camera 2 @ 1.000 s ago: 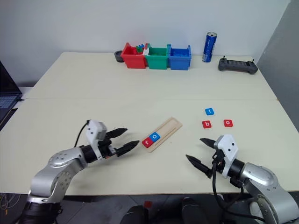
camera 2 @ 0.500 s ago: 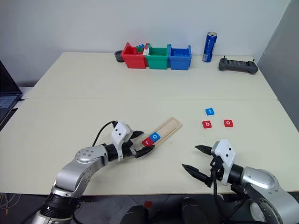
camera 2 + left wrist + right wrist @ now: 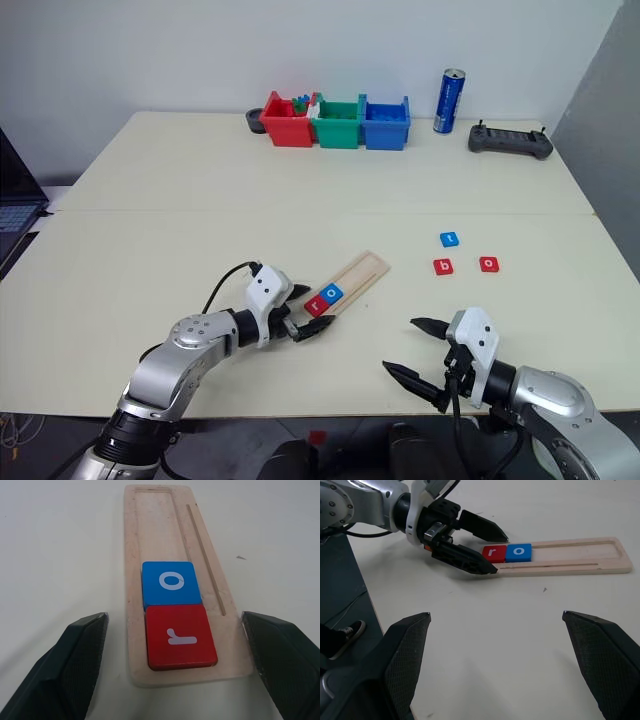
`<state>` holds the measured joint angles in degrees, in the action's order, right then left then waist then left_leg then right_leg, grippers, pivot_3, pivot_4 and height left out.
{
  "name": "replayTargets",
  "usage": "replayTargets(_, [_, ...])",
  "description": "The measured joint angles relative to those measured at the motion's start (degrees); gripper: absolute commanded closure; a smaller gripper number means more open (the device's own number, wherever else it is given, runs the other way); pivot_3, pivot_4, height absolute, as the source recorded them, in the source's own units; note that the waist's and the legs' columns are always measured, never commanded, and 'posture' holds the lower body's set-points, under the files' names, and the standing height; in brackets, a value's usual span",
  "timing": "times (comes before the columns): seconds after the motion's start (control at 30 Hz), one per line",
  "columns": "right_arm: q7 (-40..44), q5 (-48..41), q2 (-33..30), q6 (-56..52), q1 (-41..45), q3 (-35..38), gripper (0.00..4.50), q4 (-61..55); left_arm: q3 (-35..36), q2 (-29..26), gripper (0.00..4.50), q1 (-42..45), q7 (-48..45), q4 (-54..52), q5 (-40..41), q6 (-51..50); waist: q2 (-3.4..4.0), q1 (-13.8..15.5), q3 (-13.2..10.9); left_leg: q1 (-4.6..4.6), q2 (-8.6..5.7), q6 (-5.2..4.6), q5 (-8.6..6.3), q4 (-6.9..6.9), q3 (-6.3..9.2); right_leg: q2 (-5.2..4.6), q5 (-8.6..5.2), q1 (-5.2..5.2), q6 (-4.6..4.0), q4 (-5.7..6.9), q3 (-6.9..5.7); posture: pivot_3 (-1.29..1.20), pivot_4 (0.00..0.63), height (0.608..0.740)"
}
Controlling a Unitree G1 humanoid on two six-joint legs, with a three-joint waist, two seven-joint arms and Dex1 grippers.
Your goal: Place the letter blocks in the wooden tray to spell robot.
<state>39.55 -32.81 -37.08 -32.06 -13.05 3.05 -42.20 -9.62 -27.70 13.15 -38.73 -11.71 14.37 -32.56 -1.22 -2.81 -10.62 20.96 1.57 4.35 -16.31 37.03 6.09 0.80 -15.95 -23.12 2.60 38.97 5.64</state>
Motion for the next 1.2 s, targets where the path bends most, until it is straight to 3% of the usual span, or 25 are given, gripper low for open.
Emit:
replayTargets(0.63, [-3.87,-6.88,-0.23,-6.15,0.88,0.59,0.01,-3.84,-3.93,1.4,0.0,4.08,3.1,-1.89,-3.69,-8.56,-0.01,0.32,0.04,-0.06,-0.01,-0.01,0.01,0.03,0.01,0.01,-0.01,0.08,0.02,0.01,-0.01,0.0,0.15,0.74])
replayTargets(0.8, [-3.46,-9.57,-1.88,-7.87,3.81,0.7,0.0,-3.96,-4.1,0.32,1.1,5.6,2.87,-1.83,-3.7,-11.05,0.02,0.16,0.07,-0.1,0.0,-0.01,0.01,0.02,0.01,0.04,-0.01,0.1,0.03,0.02,0.0,0.0,0.15,0.74])
replayTargets(1.1, [-3.36,-13.54,-3.16,-9.87,8.34,1.29,0.0,-3.74,-3.94,-1.81,1.12,5.67,0.1,-0.72,-3.47,-8.75,0.02,-0.28,0.08,-0.11,0.05,-0.01,0.01,0.01,0.01,0.08,-0.01,0.09,0.03,0.02,0.0,0.0,0.15,0.74])
replayTargets(1.2, [-2.96,-13.56,-3.92,-9.9,9.25,1.25,0.0,-3.69,-3.84,-5.66,1.12,4.64,-4.69,0.08,-2.93,-4.19,0.03,-0.61,0.08,-0.11,0.08,-0.01,0.0,-0.03,-0.02,0.1,-0.02,0.05,0.01,0.01,0.02,0.0,0.15,0.74])
